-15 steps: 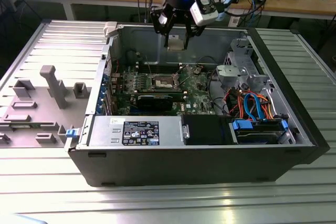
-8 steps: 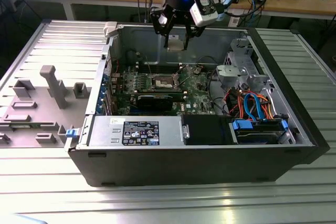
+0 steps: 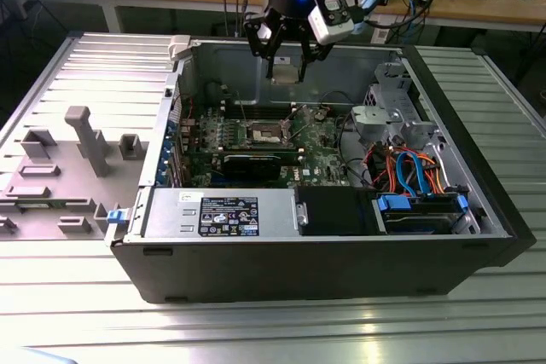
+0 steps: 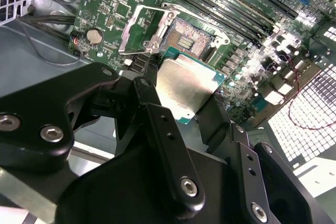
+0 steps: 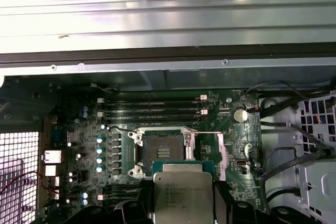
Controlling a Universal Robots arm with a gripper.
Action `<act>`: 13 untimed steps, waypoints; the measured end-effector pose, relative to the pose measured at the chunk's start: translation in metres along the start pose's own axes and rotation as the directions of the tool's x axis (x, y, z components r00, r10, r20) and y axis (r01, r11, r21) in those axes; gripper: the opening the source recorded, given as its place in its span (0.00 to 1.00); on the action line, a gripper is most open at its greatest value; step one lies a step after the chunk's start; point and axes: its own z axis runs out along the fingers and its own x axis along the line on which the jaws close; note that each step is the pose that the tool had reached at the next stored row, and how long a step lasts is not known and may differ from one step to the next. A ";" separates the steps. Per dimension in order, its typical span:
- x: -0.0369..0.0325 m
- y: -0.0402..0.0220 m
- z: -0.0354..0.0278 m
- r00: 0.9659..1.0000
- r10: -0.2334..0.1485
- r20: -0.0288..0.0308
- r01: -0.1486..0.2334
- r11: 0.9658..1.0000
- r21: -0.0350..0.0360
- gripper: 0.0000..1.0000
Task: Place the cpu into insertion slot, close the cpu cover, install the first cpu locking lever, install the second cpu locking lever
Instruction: 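Place the cpu into insertion slot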
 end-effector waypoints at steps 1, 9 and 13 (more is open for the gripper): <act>0.0001 0.0000 0.0000 1.000 0.000 0.000 0.000 1.000 0.010 0.55; -0.0001 -0.0001 0.0016 1.000 0.000 0.001 -0.001 0.999 0.038 0.55; -0.0001 -0.0002 0.0025 1.000 0.000 0.001 0.000 0.999 0.038 0.55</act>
